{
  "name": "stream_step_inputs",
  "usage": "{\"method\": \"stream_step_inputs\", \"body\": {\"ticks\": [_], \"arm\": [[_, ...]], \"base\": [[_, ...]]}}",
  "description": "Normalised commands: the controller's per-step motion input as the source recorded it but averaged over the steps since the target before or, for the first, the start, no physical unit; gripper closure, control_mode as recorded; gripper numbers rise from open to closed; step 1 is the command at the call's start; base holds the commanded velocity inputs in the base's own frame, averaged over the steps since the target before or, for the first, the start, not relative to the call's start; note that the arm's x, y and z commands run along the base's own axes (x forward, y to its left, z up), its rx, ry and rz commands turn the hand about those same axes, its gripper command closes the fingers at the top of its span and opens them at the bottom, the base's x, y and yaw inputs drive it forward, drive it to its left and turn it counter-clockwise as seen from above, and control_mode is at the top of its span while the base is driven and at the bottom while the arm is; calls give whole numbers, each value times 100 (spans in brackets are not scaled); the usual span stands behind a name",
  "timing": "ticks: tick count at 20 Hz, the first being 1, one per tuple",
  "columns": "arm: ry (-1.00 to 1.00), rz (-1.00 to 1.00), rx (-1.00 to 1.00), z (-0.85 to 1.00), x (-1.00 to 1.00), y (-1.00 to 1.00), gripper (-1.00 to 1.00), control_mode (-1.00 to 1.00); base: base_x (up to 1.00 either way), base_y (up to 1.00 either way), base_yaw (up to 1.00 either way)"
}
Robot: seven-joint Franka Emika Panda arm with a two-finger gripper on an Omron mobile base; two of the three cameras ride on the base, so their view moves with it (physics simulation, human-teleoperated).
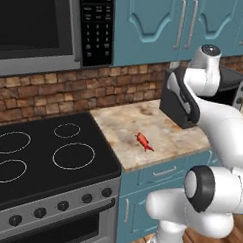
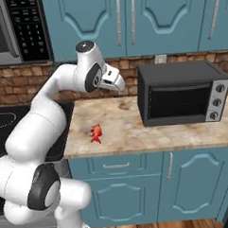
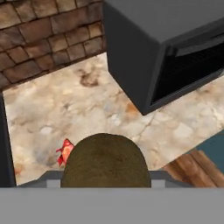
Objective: Open the fridge, remove the kiwi, sweet potato, and fish, and place them on any counter.
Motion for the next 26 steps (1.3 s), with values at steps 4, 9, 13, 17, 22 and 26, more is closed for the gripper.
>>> {"method": "stream_step_inputs", "body": {"ticks": [4, 9, 13, 17, 22, 26], "arm": [[30, 10, 0, -100, 100, -11, 100, -100], [17, 8, 1, -100, 100, 0, 100, -100], [20, 5, 4, -100, 60, -4, 100, -100], [8, 7, 7, -100, 42, 0, 100, -100], [0, 4, 6, -100, 71, 0, 100, -100], [0, 2, 0, -93, 61, 0, 100, -100]], "base": [[0, 0, 0], [0, 0, 0], [0, 0, 0], [0, 0, 0], [0, 0, 0], [0, 0, 0]]}}
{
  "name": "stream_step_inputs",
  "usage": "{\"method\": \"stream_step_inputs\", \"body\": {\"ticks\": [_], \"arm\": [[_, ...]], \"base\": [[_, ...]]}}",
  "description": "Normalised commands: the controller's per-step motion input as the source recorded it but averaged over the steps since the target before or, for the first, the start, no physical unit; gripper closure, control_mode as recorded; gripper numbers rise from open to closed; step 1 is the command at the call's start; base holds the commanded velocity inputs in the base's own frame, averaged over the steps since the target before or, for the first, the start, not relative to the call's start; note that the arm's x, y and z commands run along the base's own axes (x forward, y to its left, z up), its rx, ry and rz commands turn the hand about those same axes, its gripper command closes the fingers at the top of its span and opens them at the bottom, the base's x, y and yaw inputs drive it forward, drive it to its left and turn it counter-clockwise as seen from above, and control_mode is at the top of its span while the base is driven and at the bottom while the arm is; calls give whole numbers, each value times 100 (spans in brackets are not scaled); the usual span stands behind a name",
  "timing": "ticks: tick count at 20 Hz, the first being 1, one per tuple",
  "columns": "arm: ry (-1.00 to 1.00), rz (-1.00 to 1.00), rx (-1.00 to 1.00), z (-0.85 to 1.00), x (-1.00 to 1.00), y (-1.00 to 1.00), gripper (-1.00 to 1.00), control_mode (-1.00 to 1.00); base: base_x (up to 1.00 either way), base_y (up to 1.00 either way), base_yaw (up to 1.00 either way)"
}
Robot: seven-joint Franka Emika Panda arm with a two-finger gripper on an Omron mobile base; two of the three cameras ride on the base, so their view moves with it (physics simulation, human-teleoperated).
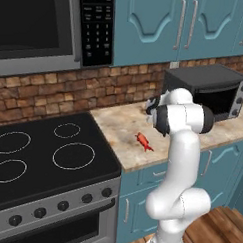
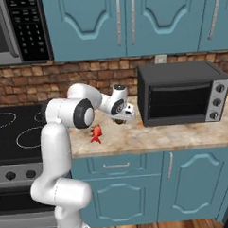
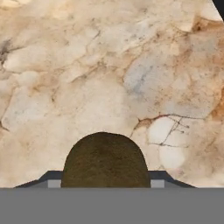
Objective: Open the fridge, remove the kiwi, sweet potato, and fish, and place them on any counter.
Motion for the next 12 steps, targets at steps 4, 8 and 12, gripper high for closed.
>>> {"method": "stream_step_inputs", "body": {"ticks": [4, 8, 12], "arm": [[-2, 1, 0, -57, 20, 0, 100, -100], [-18, 1, 0, -4, 3, 1, -100, -100], [-23, 0, 0, 19, -13, 19, -100, -100]], "base": [[0, 0, 0], [0, 0, 0], [0, 0, 0]]}}
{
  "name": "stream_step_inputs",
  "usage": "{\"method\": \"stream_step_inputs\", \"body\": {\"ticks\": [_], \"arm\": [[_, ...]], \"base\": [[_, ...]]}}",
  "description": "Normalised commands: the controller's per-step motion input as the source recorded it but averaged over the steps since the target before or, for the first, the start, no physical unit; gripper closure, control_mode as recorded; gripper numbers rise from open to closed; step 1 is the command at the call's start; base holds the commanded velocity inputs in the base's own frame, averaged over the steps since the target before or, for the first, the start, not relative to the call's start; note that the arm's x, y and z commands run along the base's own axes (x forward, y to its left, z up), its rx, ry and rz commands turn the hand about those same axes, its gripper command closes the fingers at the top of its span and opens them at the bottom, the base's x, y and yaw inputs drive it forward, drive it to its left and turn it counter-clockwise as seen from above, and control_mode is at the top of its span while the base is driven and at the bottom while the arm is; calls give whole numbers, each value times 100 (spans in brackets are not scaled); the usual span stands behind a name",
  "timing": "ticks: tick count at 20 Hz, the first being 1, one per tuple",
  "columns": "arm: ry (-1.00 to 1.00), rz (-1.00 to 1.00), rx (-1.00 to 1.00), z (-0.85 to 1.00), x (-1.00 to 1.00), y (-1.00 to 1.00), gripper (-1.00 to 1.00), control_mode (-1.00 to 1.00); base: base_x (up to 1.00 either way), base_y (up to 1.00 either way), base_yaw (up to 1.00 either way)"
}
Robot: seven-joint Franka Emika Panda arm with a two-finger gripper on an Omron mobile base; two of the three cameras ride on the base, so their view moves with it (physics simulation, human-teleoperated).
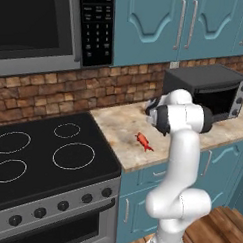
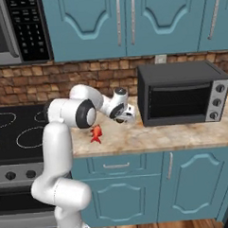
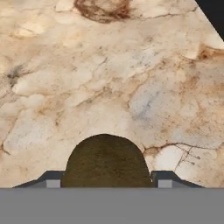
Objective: Open the fridge, remove the kiwi, sweet potato, and fish, and place them on any counter.
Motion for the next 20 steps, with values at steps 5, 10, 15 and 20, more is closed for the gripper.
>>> {"method": "stream_step_inputs", "body": {"ticks": [5, 10, 15, 20], "arm": [[-16, -3, 0, 70, -41, 39, -100, -100], [-31, 2, 0, 97, -100, 6, -100, -100], [-16, 13, -6, 100, -95, 44, -100, -100], [6, 28, -2, 100, -60, 75, -100, -100]], "base": [[0, 0, 0], [0, 0, 0], [0, 0, 0], [0, 0, 0]]}}
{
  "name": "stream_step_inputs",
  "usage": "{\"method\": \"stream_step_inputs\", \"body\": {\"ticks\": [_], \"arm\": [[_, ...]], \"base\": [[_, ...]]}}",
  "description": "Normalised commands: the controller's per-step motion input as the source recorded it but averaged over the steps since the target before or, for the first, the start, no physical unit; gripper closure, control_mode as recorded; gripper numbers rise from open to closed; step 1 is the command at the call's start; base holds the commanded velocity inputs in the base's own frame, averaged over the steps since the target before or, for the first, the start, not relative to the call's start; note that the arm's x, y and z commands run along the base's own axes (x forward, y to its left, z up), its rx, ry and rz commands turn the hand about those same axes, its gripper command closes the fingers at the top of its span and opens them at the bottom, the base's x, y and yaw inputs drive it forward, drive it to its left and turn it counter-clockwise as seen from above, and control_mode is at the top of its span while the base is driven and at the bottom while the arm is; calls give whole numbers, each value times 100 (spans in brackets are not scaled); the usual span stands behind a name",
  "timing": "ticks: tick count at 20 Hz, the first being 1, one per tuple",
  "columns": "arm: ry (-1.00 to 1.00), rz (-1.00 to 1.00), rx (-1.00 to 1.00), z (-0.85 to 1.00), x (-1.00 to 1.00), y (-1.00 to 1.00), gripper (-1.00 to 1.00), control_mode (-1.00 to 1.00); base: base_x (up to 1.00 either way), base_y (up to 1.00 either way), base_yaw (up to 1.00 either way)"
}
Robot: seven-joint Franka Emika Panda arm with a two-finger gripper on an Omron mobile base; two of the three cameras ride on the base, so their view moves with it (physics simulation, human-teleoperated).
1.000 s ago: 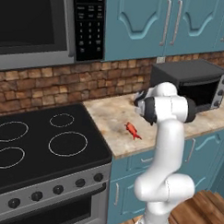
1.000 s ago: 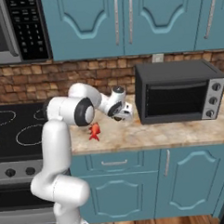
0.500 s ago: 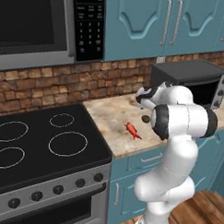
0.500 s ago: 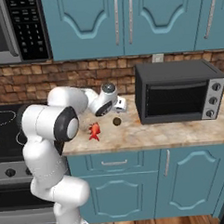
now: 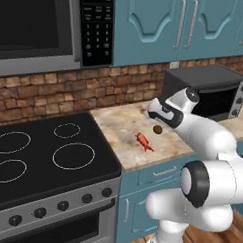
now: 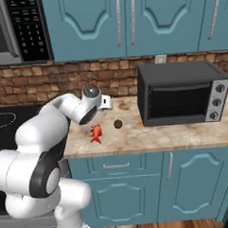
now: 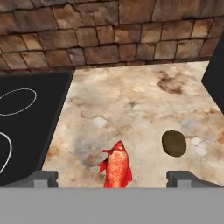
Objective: Open the fridge, remove the kiwi, sweet potato, and fish, and place them on any counter.
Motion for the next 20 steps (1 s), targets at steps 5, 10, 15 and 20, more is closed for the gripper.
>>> {"method": "stream_step_inputs", "body": {"ticks": [5, 10, 15, 20], "arm": [[11, 10, -1, 100, -73, 35, -100, -100], [22, -2, 1, 73, -100, -7, -100, -100], [10, -11, 0, -12, -97, -45, -100, -100], [0, -20, 0, -38, -78, -41, -100, -100]], "base": [[0, 0, 0], [0, 0, 0], [0, 0, 0], [0, 0, 0]]}}
